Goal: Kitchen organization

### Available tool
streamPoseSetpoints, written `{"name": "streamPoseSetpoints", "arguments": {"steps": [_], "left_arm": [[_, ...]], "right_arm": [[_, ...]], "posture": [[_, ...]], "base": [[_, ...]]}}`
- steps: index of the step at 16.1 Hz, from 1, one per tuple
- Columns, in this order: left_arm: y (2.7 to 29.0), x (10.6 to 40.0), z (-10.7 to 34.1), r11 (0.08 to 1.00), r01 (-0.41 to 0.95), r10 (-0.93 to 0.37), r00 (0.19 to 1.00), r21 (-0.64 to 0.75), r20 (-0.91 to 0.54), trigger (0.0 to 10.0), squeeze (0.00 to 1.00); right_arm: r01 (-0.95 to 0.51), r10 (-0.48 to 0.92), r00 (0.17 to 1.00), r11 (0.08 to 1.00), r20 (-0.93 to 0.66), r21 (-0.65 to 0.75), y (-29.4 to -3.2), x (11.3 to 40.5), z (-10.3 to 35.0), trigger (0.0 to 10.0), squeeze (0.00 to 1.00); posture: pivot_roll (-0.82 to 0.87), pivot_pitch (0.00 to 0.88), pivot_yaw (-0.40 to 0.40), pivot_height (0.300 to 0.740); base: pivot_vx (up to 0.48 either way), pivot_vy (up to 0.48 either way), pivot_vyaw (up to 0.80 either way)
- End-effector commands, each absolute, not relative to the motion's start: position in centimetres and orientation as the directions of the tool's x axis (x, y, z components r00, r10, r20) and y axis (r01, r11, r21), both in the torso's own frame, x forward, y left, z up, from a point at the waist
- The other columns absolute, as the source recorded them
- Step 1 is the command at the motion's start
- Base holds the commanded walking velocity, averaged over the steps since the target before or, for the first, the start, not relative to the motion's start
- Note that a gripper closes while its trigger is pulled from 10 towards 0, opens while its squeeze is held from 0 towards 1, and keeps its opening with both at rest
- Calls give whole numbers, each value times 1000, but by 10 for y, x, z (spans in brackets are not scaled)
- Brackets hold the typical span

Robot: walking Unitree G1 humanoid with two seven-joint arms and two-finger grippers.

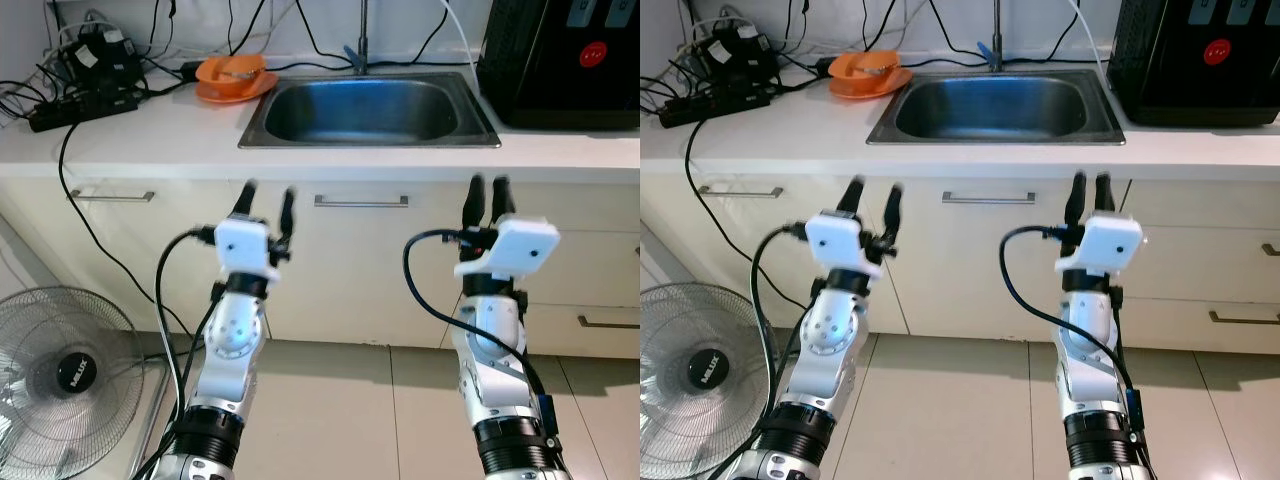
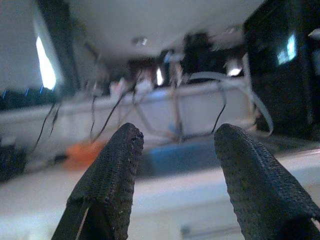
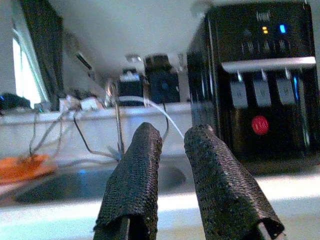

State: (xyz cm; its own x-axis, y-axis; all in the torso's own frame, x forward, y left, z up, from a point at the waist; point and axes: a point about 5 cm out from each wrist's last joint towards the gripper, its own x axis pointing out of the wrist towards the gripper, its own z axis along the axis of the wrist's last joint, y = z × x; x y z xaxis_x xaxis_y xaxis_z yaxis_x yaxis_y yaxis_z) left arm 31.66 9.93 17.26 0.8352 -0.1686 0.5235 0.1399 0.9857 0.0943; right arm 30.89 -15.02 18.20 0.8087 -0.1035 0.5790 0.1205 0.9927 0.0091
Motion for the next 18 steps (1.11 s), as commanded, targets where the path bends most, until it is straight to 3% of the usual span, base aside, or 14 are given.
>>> {"name": "streamPoseSetpoints", "arguments": {"steps": [1,8,13,18], "left_arm": [[100,316,176,983,141,-184,821,120,540,10000,0],[113,322,179,985,83,-153,837,154,526,10000,0],[134,325,177,996,-28,-21,860,87,511,10000,0],[134,323,172,995,-19,-32,871,99,490,10000,0]], "right_arm": [[94,-72,787,996,613,-4,-143,308,190,10000,0],[113,-97,795,994,599,12,-139,310,192,10000,0],[98,-59,832,994,552,-41,-141,310,178,10000,0],[80,-48,847,996,530,-37,-137,312,173,10000,0]], "posture": [[-30,0,108,740],[-26,0,117,740],[-23,5,116,740],[-7,0,106,740]], "base": [[0,0,0],[0,0,0],[0,0,0],[0,0,0]]}}
